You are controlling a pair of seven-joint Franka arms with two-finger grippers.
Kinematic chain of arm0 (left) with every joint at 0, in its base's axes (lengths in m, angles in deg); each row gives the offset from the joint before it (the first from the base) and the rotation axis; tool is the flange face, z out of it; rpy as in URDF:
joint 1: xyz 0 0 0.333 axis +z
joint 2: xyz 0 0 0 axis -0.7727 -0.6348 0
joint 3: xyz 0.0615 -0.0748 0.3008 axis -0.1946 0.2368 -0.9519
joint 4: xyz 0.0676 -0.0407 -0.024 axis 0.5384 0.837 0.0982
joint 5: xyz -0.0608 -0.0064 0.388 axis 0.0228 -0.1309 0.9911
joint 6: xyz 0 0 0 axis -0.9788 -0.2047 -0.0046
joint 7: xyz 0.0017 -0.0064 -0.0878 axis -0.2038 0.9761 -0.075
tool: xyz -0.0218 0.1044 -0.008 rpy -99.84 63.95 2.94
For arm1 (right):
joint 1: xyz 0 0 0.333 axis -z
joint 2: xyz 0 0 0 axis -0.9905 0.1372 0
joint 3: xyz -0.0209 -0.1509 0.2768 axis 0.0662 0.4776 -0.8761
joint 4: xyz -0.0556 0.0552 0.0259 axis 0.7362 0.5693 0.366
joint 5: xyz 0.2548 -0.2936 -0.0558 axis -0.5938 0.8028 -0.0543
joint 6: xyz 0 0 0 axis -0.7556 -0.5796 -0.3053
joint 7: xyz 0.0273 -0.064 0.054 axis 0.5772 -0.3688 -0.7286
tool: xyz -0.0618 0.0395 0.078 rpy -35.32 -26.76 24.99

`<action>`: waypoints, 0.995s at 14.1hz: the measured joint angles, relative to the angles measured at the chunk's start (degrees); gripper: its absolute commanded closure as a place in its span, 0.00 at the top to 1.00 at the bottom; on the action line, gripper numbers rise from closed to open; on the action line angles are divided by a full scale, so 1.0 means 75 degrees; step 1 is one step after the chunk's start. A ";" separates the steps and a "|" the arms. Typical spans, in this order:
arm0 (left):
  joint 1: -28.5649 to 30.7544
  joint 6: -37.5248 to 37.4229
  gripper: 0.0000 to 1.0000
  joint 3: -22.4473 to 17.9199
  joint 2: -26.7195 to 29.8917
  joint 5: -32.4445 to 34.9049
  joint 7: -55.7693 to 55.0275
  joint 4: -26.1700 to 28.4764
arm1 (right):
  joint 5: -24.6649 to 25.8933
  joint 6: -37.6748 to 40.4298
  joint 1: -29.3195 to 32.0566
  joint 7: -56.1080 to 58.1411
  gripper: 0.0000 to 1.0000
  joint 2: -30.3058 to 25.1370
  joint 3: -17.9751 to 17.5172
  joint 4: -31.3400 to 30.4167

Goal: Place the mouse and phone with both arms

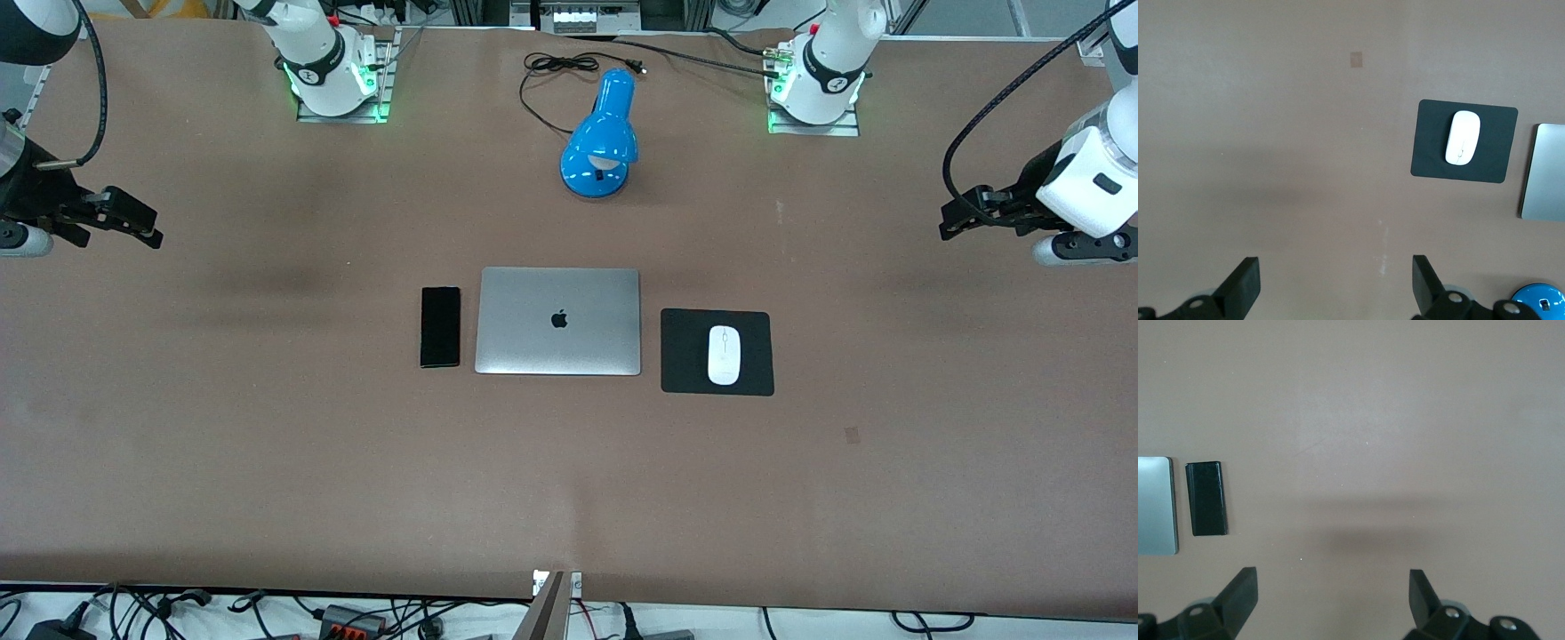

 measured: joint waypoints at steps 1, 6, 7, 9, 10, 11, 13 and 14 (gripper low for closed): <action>0.0000 0.0005 1.00 -0.0005 -0.0005 0.0000 0.0000 0.0000 | 0.0000 0.0000 0.0000 0.0003 1.00 0.0000 0.0000 0.0000; 0.0000 0.0019 1.00 -0.0006 -0.0009 0.0000 0.0002 0.0000 | 0.0000 0.0002 -0.0005 0.0013 1.00 0.0000 -0.0019 0.0000; 0.0000 0.0020 1.00 -0.0006 -0.0009 0.0000 0.0003 0.0000 | 0.0000 0.0002 -0.0018 0.0013 1.00 0.0000 -0.0029 0.0000; 0.0000 0.0021 1.00 -0.0006 -0.0010 0.0000 0.0003 0.0000 | 0.0000 0.0002 -0.0040 0.0013 1.00 0.0000 -0.0035 0.0000; 0.0000 0.0021 1.00 -0.0006 -0.0010 0.0000 0.0004 0.0000 | 0.0000 0.0002 -0.0038 0.0013 1.00 0.0000 -0.0032 0.0000; 0.0000 0.0021 1.00 -0.0006 -0.0010 0.0000 0.0004 0.0000 | 0.0000 0.0005 -0.0035 0.0013 1.00 0.0000 -0.0029 0.0000; 0.0000 0.0021 1.00 -0.0006 -0.0010 0.0000 0.0005 0.0000 | 0.0000 0.0050 -0.0026 0.0013 1.00 -0.0001 -0.0022 0.0000; 0.0000 0.0021 1.00 -0.0006 -0.0010 0.0000 0.0005 0.0000 | 0.0000 0.0081 -0.0025 0.0013 1.00 -0.0001 -0.0021 0.0000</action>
